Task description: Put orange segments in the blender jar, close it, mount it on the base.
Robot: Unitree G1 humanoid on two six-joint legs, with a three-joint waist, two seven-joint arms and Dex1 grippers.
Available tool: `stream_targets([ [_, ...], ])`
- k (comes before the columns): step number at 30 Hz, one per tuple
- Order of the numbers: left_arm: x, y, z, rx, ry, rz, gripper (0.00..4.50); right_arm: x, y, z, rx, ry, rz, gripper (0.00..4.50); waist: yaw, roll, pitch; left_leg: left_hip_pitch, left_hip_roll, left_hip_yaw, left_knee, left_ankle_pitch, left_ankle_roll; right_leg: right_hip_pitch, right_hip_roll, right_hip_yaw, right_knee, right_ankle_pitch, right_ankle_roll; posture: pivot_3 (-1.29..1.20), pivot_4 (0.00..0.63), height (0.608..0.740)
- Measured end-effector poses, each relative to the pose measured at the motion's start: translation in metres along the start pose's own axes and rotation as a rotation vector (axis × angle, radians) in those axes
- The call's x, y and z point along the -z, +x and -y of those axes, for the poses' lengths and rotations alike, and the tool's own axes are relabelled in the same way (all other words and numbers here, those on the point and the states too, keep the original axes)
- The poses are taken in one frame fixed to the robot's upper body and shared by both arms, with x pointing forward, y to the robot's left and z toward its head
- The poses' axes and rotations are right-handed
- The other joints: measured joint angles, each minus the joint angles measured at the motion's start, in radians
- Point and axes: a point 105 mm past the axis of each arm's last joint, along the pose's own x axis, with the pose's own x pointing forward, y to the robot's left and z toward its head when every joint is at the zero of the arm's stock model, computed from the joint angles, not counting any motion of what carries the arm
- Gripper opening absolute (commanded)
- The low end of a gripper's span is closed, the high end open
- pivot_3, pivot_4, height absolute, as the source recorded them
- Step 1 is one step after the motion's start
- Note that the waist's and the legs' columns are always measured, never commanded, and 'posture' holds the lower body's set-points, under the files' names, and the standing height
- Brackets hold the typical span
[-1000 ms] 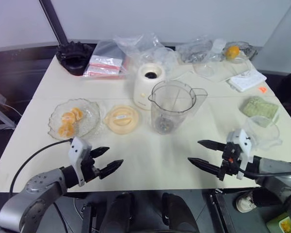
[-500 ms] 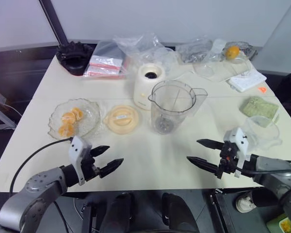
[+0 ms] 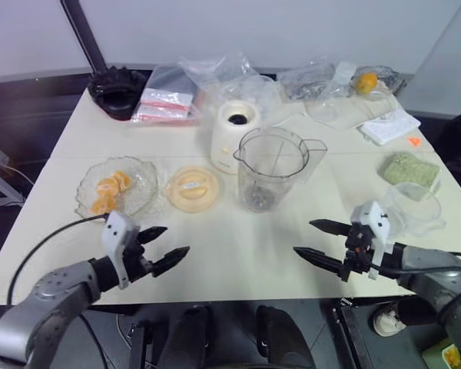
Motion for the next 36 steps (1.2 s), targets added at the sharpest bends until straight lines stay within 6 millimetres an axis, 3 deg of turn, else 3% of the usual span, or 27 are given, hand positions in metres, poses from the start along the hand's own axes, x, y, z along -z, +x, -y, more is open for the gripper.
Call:
stream_targets([
  [3,-0.024,-0.018,-0.035,-0.088,0.042,0.006,4.36,-0.026,0.007,-0.009,-0.063,-0.025,0.060,4.48,-0.001,0.000,0.000,0.001,0.001,0.000,0.001,0.000,0.000,-0.001,0.002,0.000,0.002,0.000,-0.001,0.00,0.150,0.740],
  [6,-0.069,-0.039,-0.074,-0.203,0.080,0.084,4.36,-0.066,0.015,-0.033,-0.175,-0.129,0.140,4.48,-0.001,0.000,0.000,0.001,0.001,-0.001,0.001,0.000,0.000,-0.001,0.005,-0.001,0.003,0.000,0.000,0.00,0.150,0.740],
  [8,-0.092,-0.048,-0.090,-0.266,0.104,0.134,4.36,-0.076,0.018,-0.046,-0.228,-0.154,0.155,4.48,0.003,-0.001,0.000,0.001,0.001,-0.002,0.001,0.000,0.000,0.001,0.004,-0.002,0.003,0.000,0.000,0.00,0.150,0.740],
  [10,-0.104,-0.050,-0.107,-0.339,0.102,0.156,4.36,-0.075,0.022,-0.053,-0.257,-0.143,0.139,4.48,0.004,-0.001,0.000,0.000,-0.001,-0.001,0.001,0.000,0.000,0.000,0.003,-0.002,0.001,0.000,0.000,0.00,0.150,0.740],
  [13,-0.102,-0.043,-0.130,-0.437,0.076,0.107,4.36,-0.073,0.026,-0.056,-0.261,-0.125,0.122,4.48,0.000,-0.002,0.000,-0.001,-0.002,0.000,0.001,0.000,0.001,0.000,0.001,-0.002,0.001,0.001,0.001,0.00,0.150,0.740],
  [18,-0.097,-0.013,-0.160,-0.537,0.076,-0.083,4.36,-0.072,0.028,-0.064,-0.276,-0.142,0.112,4.48,0.002,-0.004,-0.001,0.000,-0.002,-0.001,0.002,0.000,0.001,0.000,0.002,-0.002,0.002,0.001,0.002,0.00,0.150,0.740],
  [26,-0.072,0.041,-0.176,-0.548,-0.018,-0.286,4.36,-0.057,0.030,-0.061,-0.244,-0.127,0.078,4.48,-0.001,-0.005,-0.001,-0.001,-0.002,0.000,0.003,0.000,0.001,-0.001,0.003,-0.002,0.005,0.004,0.006,0.00,0.150,0.740],
  [33,-0.057,0.041,-0.199,-0.732,-0.066,-0.404,4.36,-0.057,0.031,-0.058,-0.206,-0.125,0.079,4.48,-0.001,-0.006,-0.001,0.000,-0.002,-0.001,0.005,0.000,0.001,-0.002,0.003,-0.002,0.012,0.004,0.007,0.00,0.150,0.740],
  [36,-0.040,0.039,-0.201,-0.761,-0.086,-0.485,4.36,-0.057,0.032,-0.056,-0.190,-0.123,0.079,4.48,0.000,-0.007,-0.001,0.000,-0.002,-0.001,0.006,0.000,0.001,-0.002,0.003,-0.002,0.012,0.004,0.007,0.00,0.150,0.740],
])
